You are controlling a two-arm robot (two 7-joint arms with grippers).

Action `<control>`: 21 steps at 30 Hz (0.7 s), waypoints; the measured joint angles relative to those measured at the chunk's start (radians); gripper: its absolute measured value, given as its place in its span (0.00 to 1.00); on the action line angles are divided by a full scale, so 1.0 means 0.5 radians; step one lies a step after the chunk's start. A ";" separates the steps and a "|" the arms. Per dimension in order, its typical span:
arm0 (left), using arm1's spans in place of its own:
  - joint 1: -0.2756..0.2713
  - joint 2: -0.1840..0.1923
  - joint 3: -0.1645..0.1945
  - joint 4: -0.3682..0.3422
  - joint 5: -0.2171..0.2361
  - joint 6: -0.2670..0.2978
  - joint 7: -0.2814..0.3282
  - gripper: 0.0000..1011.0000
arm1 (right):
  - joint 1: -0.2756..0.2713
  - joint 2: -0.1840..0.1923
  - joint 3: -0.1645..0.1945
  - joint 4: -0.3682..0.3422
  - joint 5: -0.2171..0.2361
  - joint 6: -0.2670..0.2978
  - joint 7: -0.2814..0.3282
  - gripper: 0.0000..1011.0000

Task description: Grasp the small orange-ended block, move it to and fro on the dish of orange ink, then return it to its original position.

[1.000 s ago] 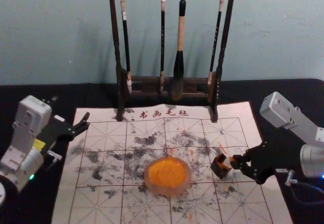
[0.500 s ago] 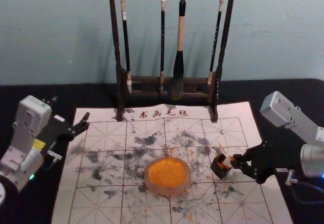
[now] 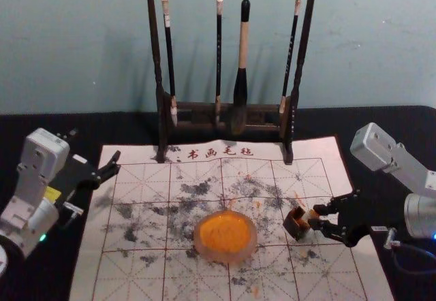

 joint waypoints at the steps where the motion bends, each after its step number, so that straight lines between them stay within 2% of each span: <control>1: 0.000 0.000 0.000 0.000 0.000 0.000 0.000 0.99 | 0.000 0.000 0.000 0.000 0.000 0.000 0.000 0.25; 5: 0.000 0.000 0.000 0.000 0.000 0.000 0.000 0.99 | 0.000 0.000 0.000 0.000 0.000 0.000 0.000 0.35; 6: 0.000 0.000 0.000 0.000 0.000 0.000 0.000 0.99 | 0.000 0.000 0.000 0.000 0.000 0.000 0.000 0.40; 7: 0.000 0.000 0.000 0.000 0.000 0.000 0.000 0.99 | 0.000 0.000 0.000 0.000 0.000 0.000 0.000 0.42; 8: 0.000 0.000 0.000 0.000 0.000 0.000 0.000 0.99 | 0.000 0.000 0.000 0.000 0.000 0.000 0.000 0.49; 9: 0.000 0.000 0.000 0.000 0.000 0.000 0.000 0.99 | 0.000 0.000 0.000 0.000 0.000 0.000 0.000 0.49; 12: 0.000 0.000 0.000 0.000 0.000 0.000 0.000 0.99 | 0.000 0.000 0.000 0.000 0.000 0.000 0.000 0.61; 14: 0.000 0.000 0.000 0.000 0.000 0.000 0.000 0.99 | 0.000 0.000 0.000 0.000 0.000 0.000 0.000 0.65; 15: 0.000 0.000 0.000 0.000 0.000 0.000 0.000 0.99 | 0.000 0.000 0.000 0.000 0.000 0.000 0.000 0.70; 17: 0.000 0.000 0.000 0.000 0.000 0.000 0.000 0.99 | 0.000 0.000 0.000 0.000 0.000 0.000 0.000 0.73; 21: 0.000 0.000 0.000 0.000 0.000 0.000 0.000 0.99 | 0.000 0.000 0.000 0.000 0.000 0.000 0.000 0.85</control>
